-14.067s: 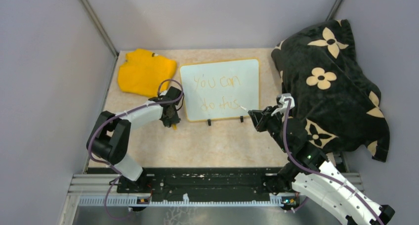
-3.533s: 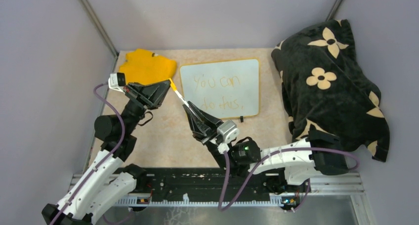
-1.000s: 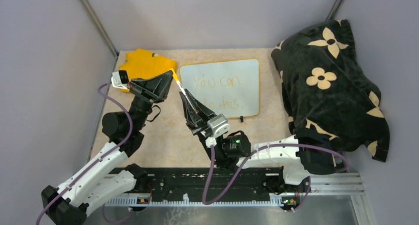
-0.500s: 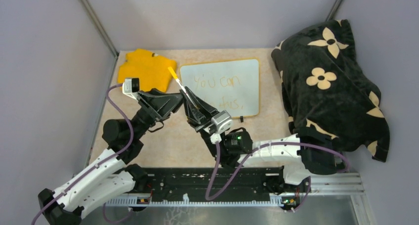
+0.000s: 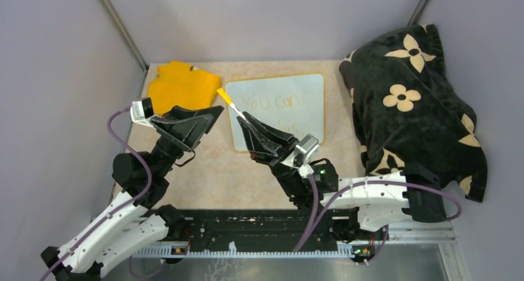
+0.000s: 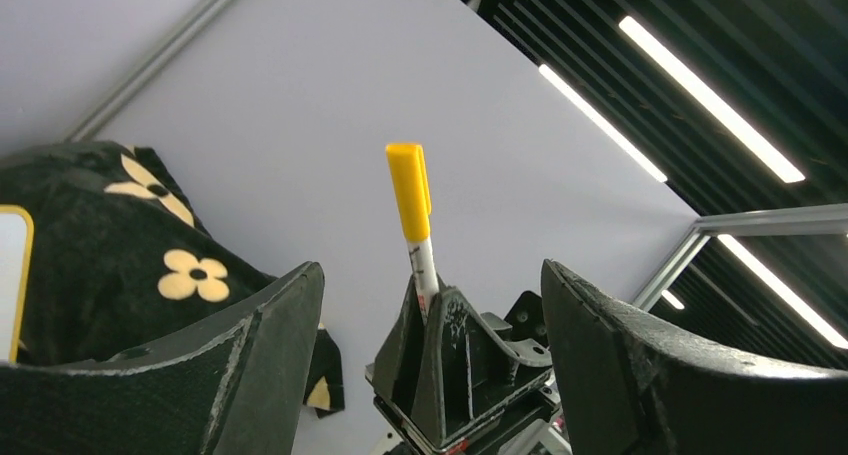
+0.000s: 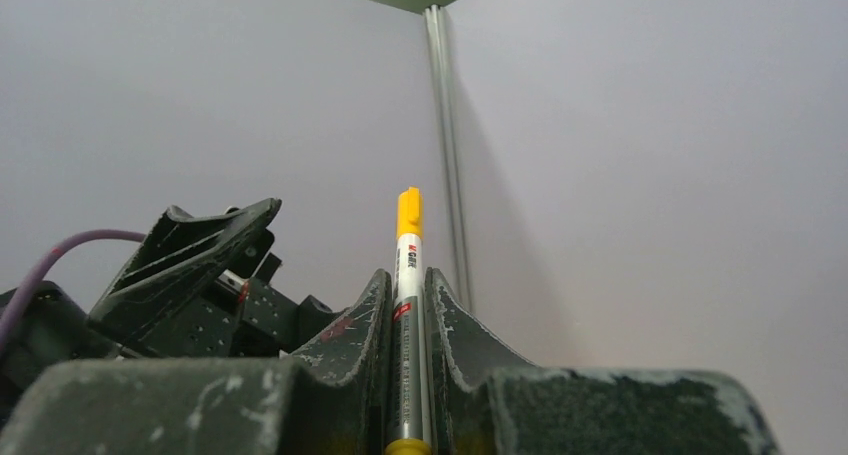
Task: Write a sentence on the whiteboard
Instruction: Close the whiteboard marker at the center of the board.
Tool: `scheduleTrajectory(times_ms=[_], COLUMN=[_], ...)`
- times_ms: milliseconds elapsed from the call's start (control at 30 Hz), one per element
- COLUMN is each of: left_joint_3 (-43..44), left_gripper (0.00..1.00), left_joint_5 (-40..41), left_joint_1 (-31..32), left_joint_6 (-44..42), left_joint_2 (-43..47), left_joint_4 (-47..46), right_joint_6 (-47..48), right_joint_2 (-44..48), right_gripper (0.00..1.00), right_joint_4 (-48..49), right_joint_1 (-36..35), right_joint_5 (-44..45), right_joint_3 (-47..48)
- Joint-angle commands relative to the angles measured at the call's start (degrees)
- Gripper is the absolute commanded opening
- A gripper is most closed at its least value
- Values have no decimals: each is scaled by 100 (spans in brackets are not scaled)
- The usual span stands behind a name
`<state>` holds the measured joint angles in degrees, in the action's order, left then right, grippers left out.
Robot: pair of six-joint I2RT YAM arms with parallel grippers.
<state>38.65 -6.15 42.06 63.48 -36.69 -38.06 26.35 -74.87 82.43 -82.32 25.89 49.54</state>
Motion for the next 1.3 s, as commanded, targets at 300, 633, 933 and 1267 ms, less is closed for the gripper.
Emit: scheduleTrajectory(times_ms=[300, 633, 933, 1267], left_joint_3=[803, 769, 564, 582], left_gripper=[74, 47, 61, 36], left_joint_5=[-2, 33, 278, -13], left_joint_1=[21, 21, 21, 21], left_joint_6=[-697, -684, -640, -536], left_joint_2=[-452, -473, -199, -324], left_joint_4=[219, 211, 317, 304], right_joint_6=[-1079, -1088, -1009, -1009], right_joint_2=[566, 562, 546, 442], right_gripper=[0, 0, 0, 0], right_joint_4=[-795, -753, -467, -473], right_joint_1=[31, 31, 32, 32], right_joint_5=[-538, -505, -288, -239], right_joint_3=[-147, -173, -269, -204])
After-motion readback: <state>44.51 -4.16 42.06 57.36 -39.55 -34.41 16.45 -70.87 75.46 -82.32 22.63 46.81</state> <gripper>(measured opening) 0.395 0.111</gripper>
